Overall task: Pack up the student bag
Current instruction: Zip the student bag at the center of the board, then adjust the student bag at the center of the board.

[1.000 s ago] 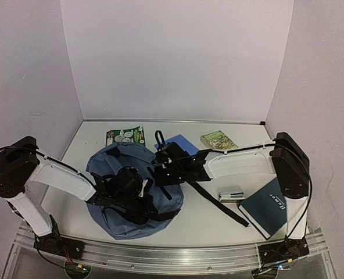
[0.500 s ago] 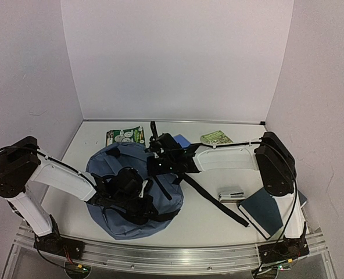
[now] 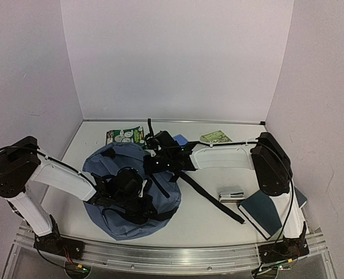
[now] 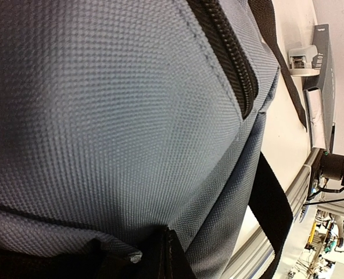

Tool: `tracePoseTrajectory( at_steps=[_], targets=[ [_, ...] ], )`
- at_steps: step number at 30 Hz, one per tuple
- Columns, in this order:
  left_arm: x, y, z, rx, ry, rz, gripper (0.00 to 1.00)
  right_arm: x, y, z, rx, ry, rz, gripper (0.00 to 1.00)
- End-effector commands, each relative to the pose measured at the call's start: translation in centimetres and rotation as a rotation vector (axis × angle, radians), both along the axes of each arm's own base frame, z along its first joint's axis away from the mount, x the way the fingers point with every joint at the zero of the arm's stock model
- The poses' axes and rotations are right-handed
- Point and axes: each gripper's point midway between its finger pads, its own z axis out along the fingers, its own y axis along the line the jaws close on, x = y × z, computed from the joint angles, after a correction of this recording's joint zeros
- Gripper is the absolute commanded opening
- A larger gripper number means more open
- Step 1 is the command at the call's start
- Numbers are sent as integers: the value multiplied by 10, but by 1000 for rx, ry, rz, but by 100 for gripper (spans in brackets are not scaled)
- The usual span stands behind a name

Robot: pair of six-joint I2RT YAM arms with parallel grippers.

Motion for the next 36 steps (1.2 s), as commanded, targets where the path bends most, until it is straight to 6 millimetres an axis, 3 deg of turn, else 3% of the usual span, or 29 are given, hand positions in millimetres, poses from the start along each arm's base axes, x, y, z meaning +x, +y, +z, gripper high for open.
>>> tracePoseTrajectory(
  at_steps=[1,3,6,7,11,13,19,23,27,29,32,36],
  targets=[
    [-10,21,-14,114,46,9,4,22,15,64,142,-113,-3,0],
    [-3,18,-3,119,15,12,11,20,9,79,150,-127,-7,7],
    [12,16,27,140,-48,19,30,20,-13,105,159,-150,-44,41],
    [17,16,37,146,-75,16,39,20,-24,117,167,-161,-61,46],
    [51,34,76,152,-198,84,66,31,-73,129,149,-159,-153,51],
    [73,51,85,135,-218,125,70,38,-100,137,145,-164,-206,53],
    [137,107,124,163,-380,253,81,44,-171,134,112,-153,-335,57],
    [180,171,134,207,-406,409,82,36,-198,131,100,-140,-370,60],
    [210,244,140,188,-402,600,84,24,-212,133,108,-129,-379,61],
    [217,266,143,168,-397,656,84,19,-215,132,114,-120,-381,62],
    [228,291,141,158,-384,706,85,12,-220,132,123,-109,-385,62],
    [239,307,121,167,-321,716,85,8,-225,132,133,-103,-396,63]
  ],
)
